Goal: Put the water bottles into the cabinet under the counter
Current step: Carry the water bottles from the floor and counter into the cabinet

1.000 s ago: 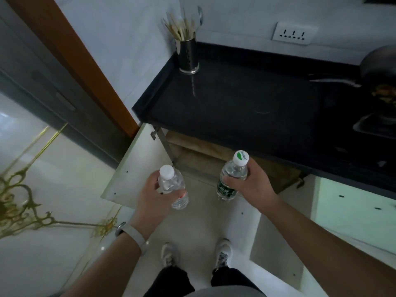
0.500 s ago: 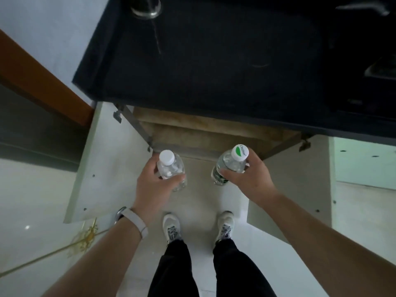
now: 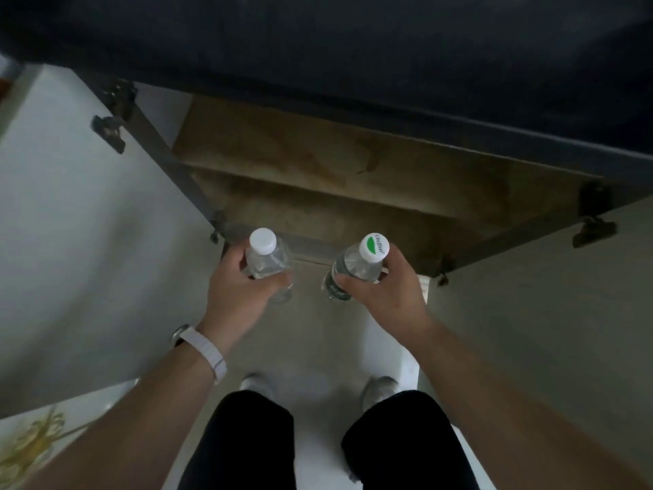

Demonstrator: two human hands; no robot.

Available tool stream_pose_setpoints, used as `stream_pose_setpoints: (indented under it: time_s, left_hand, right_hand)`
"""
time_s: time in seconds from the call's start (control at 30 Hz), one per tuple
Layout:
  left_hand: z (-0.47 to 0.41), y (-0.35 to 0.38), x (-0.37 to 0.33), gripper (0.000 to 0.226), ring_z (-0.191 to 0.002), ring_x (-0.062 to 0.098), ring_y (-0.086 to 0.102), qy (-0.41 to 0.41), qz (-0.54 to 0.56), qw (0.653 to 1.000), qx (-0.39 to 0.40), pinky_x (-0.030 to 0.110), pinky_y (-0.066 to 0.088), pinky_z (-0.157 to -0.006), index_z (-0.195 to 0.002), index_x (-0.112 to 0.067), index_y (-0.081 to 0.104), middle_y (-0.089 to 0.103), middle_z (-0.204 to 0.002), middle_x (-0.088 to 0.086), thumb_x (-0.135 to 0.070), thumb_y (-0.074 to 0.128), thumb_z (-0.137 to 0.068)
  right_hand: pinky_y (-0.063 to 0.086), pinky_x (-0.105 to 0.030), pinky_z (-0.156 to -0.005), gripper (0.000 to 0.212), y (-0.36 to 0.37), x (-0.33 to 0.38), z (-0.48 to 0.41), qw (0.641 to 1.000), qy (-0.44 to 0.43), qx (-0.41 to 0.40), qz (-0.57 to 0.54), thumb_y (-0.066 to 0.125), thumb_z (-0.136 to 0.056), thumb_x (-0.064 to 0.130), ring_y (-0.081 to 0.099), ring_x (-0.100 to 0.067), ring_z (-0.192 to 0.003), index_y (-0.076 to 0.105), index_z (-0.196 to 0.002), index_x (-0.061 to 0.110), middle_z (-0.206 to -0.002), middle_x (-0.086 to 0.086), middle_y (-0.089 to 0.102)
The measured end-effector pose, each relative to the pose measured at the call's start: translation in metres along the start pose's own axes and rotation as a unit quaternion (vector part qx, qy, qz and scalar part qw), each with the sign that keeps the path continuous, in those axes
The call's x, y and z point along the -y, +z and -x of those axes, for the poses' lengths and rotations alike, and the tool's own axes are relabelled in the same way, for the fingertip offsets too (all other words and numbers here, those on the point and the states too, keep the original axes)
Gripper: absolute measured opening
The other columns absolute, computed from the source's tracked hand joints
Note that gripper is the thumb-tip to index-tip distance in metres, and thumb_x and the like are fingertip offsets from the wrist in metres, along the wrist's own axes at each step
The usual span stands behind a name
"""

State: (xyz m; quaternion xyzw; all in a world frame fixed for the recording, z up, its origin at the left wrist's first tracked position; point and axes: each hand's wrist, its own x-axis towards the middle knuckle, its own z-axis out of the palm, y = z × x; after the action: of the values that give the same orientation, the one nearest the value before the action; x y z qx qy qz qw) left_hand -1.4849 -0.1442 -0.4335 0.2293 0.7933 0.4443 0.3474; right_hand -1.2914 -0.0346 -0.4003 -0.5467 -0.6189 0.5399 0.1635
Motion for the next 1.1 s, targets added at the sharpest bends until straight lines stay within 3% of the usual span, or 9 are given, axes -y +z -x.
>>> stream_pose_setpoints:
  time_s: [0.13,0.27,0.5,0.63,0.8,0.93,1.1]
  left_hand:
    - [-0.044,0.031,0.049,0.065,-0.112,0.014,0.063,0.016,-0.003,1.0,0.015,0.044,0.052,-0.1,-0.121,-0.04,0.057,0.067,-0.119,-0.014,-0.033,0.092,-0.066]
    - [-0.085,0.055,0.088,0.064,-0.113,0.014,0.064,0.046,0.005,0.999,0.003,0.048,0.052,-0.101,-0.117,-0.05,0.056,0.067,-0.118,-0.018,-0.035,0.092,-0.066]
    - [-0.121,0.078,0.117,0.07,-0.117,0.017,0.061,0.077,0.016,0.997,0.014,0.045,0.05,-0.102,-0.133,-0.03,0.055,0.064,-0.125,-0.009,-0.022,0.088,-0.072]
    - [-0.126,0.079,0.105,0.066,-0.116,0.014,0.061,0.111,0.022,0.993,0.023,0.038,0.051,-0.097,-0.129,-0.034,0.055,0.064,-0.121,-0.014,-0.023,0.087,-0.073]
    - [-0.13,0.071,0.064,0.061,-0.108,0.014,0.068,0.157,0.045,0.987,0.002,0.042,0.056,-0.094,-0.125,-0.033,0.062,0.071,-0.114,-0.011,-0.021,0.088,-0.07]
    - [-0.136,0.065,0.027,0.05,-0.097,-0.001,0.069,0.187,0.088,0.978,0.01,0.025,0.056,-0.079,-0.108,-0.045,0.061,0.072,-0.104,-0.023,-0.021,0.086,-0.072]
    - [-0.148,0.063,-0.018,0.05,-0.1,0.006,0.072,0.237,0.154,0.959,-0.007,0.027,0.057,-0.081,-0.118,-0.03,0.066,0.075,-0.107,-0.013,-0.018,0.086,-0.074]
  right_hand:
    - [0.053,-0.024,-0.082,0.064,0.022,-0.059,-0.047,1.0,-0.02,0.003,-0.019,0.09,-0.065,0.027,0.064,-0.001,-0.094,0.056,-0.119,0.03,-0.106,0.015,0.066]
    - [0.054,-0.036,-0.093,0.064,0.039,-0.107,-0.098,0.999,-0.047,0.012,-0.004,0.09,-0.065,0.029,0.064,-0.007,-0.101,0.057,-0.12,0.03,-0.112,0.012,0.066]
    - [0.057,-0.034,-0.089,0.05,0.047,-0.147,-0.15,0.994,-0.099,0.038,-0.037,0.088,-0.068,0.02,0.067,-0.005,-0.095,0.059,-0.106,0.035,-0.102,0.011,0.069]
    - [0.056,-0.023,-0.08,0.048,0.04,-0.136,-0.152,0.989,-0.132,0.039,-0.059,0.086,-0.07,0.018,0.066,-0.002,-0.094,0.059,-0.106,0.035,-0.101,0.012,0.069]
    - [0.053,-0.014,-0.07,0.045,0.019,-0.098,-0.146,0.983,-0.162,0.046,-0.07,0.082,-0.073,0.02,0.066,0.003,-0.093,0.058,-0.106,0.038,-0.099,0.022,0.069]
    - [0.053,-0.014,-0.067,0.038,0.0,-0.067,-0.139,0.976,-0.196,0.048,-0.086,0.077,-0.078,0.018,0.066,0.004,-0.092,0.058,-0.105,0.037,-0.098,0.024,0.07]
    - [0.052,-0.011,-0.063,0.03,-0.02,-0.032,-0.138,0.964,-0.227,-0.007,-0.139,0.072,-0.082,0.016,0.068,0.001,-0.09,0.062,-0.106,0.031,-0.099,0.016,0.072]
